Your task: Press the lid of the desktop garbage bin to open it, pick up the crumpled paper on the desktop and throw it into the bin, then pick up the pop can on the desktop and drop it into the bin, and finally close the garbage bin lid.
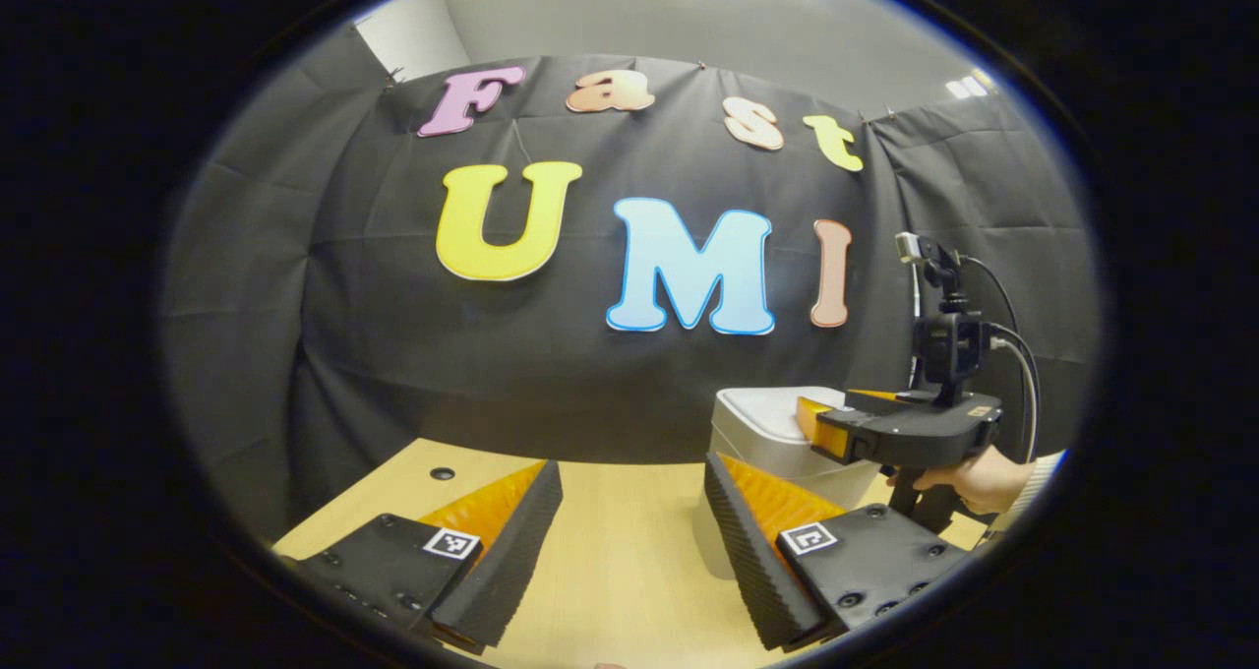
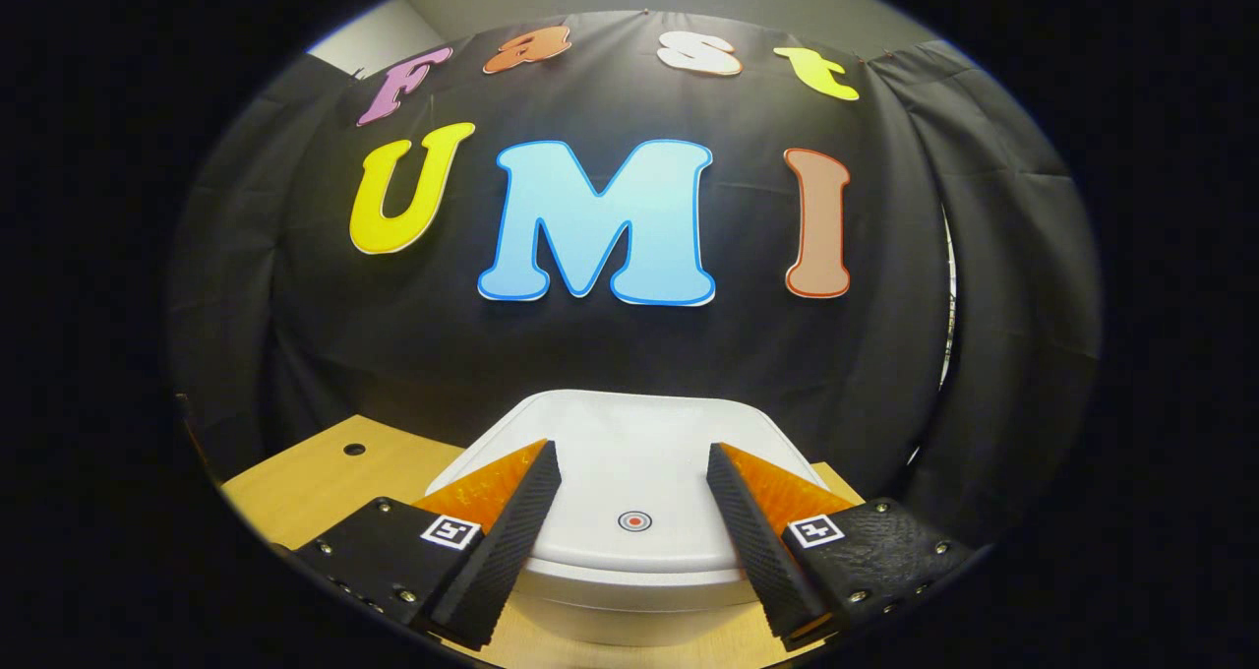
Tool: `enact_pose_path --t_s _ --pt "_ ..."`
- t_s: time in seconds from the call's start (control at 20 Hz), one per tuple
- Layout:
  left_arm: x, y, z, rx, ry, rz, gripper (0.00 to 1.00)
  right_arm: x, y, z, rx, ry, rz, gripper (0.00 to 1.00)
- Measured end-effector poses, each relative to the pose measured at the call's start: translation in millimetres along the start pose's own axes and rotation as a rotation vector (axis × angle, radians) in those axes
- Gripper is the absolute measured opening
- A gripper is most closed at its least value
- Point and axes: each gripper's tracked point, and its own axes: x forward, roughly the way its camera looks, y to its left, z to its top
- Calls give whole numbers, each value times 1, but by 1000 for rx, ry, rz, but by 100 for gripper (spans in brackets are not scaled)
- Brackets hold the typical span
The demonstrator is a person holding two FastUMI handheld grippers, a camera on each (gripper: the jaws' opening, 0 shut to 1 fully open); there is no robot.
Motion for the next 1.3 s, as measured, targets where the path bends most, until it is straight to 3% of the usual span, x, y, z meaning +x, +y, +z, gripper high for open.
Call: enact_pose_path --t_s 0.2,0.6,1.3 --pt "-7 -3 5 -1 -16 13 95 1 2 2 21 -63 2 98" --pt "-20 -10 19 0 -54 46 95 1 1 7 32 -60 5 97" --pt "-68 -1 22 44 -70 217 95 -13 -3 8 44 -39 39 96"
